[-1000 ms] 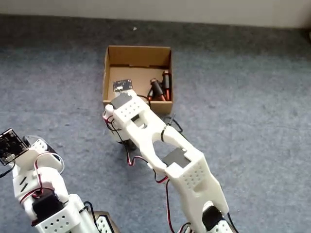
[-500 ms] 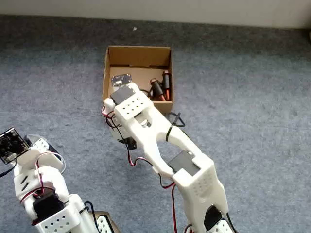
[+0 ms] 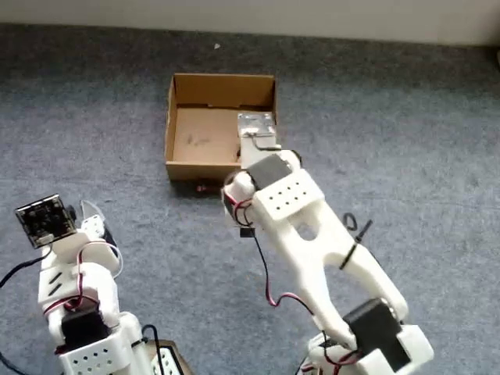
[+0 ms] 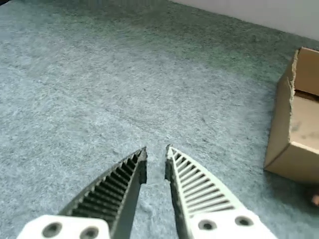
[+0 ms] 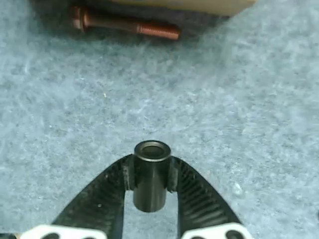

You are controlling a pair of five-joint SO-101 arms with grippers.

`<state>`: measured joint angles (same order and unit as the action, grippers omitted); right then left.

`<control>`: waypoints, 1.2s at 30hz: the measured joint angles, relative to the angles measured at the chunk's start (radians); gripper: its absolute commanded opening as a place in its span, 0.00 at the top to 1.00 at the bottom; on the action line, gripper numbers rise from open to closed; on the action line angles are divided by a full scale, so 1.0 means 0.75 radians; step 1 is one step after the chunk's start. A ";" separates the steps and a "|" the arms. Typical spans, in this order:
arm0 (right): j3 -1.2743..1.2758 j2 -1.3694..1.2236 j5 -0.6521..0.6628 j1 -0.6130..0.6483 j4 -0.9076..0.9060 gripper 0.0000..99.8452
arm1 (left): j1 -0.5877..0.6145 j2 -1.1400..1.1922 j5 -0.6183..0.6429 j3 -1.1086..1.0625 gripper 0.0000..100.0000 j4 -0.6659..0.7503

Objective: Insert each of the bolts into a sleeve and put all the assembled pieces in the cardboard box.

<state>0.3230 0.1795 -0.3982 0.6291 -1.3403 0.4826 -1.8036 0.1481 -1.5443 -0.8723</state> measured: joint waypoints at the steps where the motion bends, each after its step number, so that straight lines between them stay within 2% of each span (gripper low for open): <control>1: 0.078 0.061 0.000 -0.025 0.047 0.99 | -0.020 0.000 -0.014 0.002 0.90 -0.016; 9: 0.473 0.305 0.000 -0.190 0.311 0.99 | -0.213 0.000 -0.086 0.147 0.90 -0.200; 15: 0.511 0.299 -0.078 -0.327 0.421 0.99 | -0.362 0.000 -0.143 0.190 0.86 -0.260; 21: 0.511 0.196 -0.129 -0.419 0.513 0.99 | -0.399 0.010 -0.143 0.235 0.85 -0.305; 26: 0.511 0.106 -0.184 -0.495 0.563 0.99 | -0.534 0.241 -0.145 0.350 0.85 -0.323; 36: 0.511 0.068 -0.188 -0.522 0.575 0.99 | -0.857 0.925 -0.137 0.734 0.84 -0.323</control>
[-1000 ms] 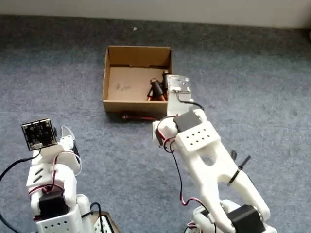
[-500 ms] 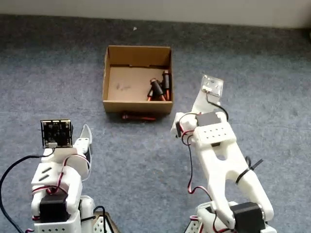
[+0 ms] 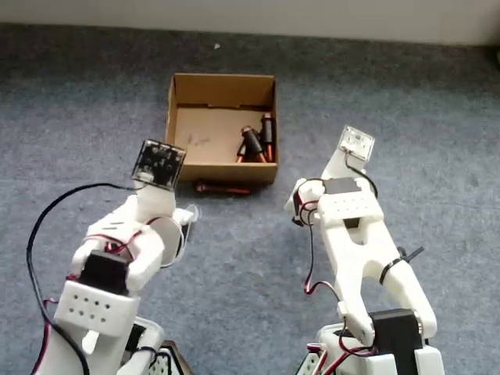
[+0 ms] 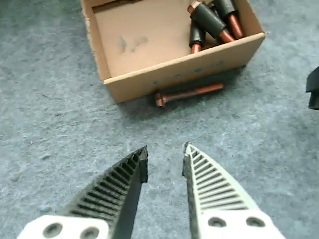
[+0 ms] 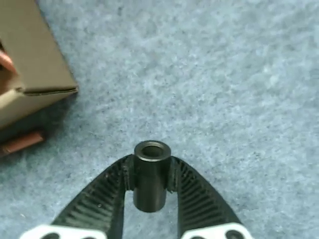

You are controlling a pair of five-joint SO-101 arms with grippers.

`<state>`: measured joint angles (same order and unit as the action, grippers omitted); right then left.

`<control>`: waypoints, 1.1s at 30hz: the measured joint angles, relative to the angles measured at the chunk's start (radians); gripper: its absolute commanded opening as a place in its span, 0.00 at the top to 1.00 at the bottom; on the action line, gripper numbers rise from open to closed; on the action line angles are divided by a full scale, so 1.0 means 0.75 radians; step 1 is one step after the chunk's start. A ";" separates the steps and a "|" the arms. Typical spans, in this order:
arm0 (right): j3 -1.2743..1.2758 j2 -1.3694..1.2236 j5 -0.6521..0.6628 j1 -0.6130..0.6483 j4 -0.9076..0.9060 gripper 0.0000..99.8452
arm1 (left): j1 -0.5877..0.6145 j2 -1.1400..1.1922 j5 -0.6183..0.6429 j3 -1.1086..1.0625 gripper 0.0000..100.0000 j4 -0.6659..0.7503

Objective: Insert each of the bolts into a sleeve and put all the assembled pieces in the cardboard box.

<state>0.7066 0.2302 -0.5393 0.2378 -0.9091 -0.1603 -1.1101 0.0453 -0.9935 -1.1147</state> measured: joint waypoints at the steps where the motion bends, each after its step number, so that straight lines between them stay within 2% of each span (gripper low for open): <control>1: 0.000 0.000 0.000 -0.010 0.000 0.99 | -0.027 0.074 0.018 0.039 0.83 0.000; 8: 0.000 0.000 -0.008 -0.115 0.000 0.99 | -0.147 0.622 0.280 0.327 0.78 0.000; 18: 0.000 0.000 -0.008 -0.115 0.000 0.99 | -0.147 1.287 0.661 0.657 0.78 0.000; 28: 0.000 0.000 -0.008 -0.115 0.000 0.99 | -0.145 1.641 0.849 0.874 0.77 0.000; 33: 0.000 0.000 -0.008 -0.115 0.000 0.99 | -0.078 1.766 0.900 0.980 0.78 0.000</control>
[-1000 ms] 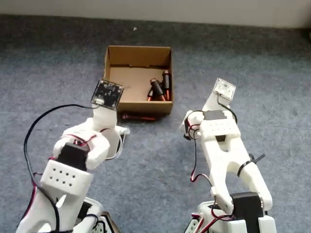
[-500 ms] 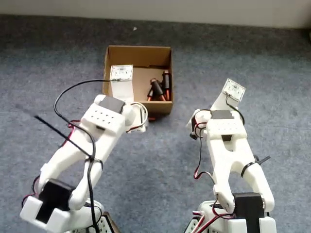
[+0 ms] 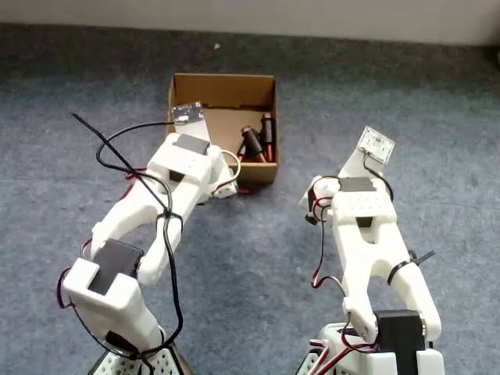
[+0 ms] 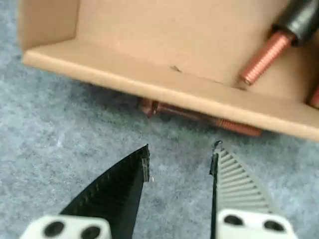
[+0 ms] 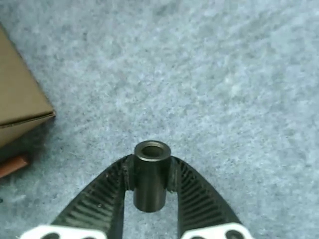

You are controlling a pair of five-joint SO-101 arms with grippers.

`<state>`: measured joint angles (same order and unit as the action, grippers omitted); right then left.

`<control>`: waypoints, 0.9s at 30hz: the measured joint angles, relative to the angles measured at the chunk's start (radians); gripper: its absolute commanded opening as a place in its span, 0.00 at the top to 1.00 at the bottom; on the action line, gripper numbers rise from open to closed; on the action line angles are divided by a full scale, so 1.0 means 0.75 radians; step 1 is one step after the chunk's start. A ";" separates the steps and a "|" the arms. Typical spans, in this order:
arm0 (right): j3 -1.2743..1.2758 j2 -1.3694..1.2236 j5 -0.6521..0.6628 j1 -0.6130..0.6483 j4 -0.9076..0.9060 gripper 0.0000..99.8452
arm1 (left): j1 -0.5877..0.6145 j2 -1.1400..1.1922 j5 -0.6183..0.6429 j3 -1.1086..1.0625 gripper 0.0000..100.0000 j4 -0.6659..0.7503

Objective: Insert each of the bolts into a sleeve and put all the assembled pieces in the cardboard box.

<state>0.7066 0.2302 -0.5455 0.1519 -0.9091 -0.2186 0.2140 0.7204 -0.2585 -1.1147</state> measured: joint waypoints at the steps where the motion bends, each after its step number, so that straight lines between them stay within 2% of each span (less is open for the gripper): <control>1: 0.000 0.000 0.000 0.000 0.000 0.99 | 0.012 0.029 0.008 0.025 0.78 0.000; 12: 0.000 0.000 0.000 0.000 0.000 0.99 | 0.039 0.254 0.023 0.237 0.78 -0.006; 23: 0.000 0.000 0.000 0.000 0.000 0.99 | 0.039 0.362 0.025 0.295 0.78 -0.006; 27: 0.000 0.000 0.000 0.000 0.000 0.99 | 0.086 0.381 0.023 0.325 0.78 -0.006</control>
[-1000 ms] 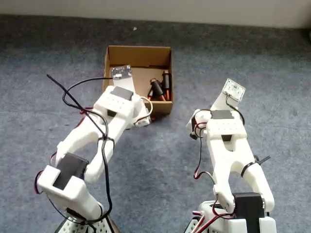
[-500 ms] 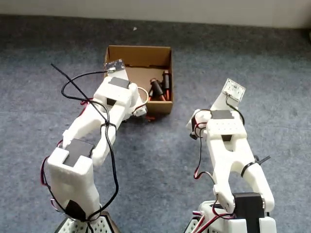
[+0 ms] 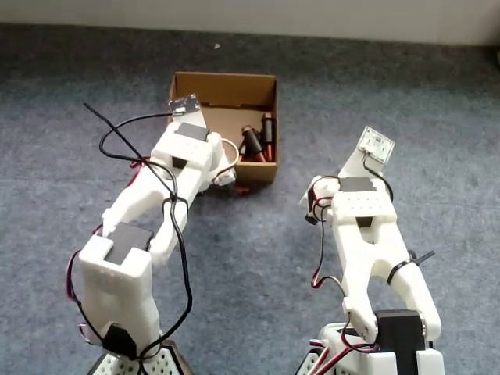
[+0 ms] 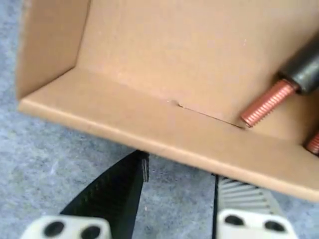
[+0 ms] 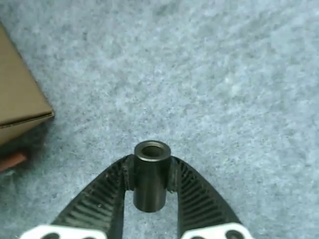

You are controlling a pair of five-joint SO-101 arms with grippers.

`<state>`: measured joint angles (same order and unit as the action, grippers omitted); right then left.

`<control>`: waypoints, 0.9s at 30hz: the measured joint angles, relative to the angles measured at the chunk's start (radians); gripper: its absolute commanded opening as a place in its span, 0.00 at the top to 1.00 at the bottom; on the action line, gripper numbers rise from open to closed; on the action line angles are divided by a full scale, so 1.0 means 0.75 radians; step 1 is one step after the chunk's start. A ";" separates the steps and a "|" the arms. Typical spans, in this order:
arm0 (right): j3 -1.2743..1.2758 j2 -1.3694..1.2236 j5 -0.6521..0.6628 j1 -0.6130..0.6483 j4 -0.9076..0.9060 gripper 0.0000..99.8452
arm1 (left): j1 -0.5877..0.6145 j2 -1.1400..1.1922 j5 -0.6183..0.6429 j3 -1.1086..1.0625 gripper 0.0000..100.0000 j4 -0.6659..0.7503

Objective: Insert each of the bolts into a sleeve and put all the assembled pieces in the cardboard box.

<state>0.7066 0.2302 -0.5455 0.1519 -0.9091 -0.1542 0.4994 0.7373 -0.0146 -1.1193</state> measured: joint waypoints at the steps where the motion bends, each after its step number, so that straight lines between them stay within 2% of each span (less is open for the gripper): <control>1: 0.000 0.000 0.000 0.000 0.000 0.99 | 0.012 0.000 -0.002 0.010 0.78 0.000; 16: 0.000 0.000 0.000 0.000 0.000 0.99 | 0.020 0.002 -0.004 0.027 0.78 -0.012; 23: 0.000 0.000 0.000 0.000 0.000 0.99 | -0.008 -0.006 0.004 0.072 0.78 -0.250; 27: 0.000 0.000 0.000 0.000 0.000 0.99 | -0.008 0.018 -0.133 0.061 0.78 -0.466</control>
<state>0.7066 0.2302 -0.5455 0.1519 -0.9091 -0.1603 0.5132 0.6375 0.0315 -1.4691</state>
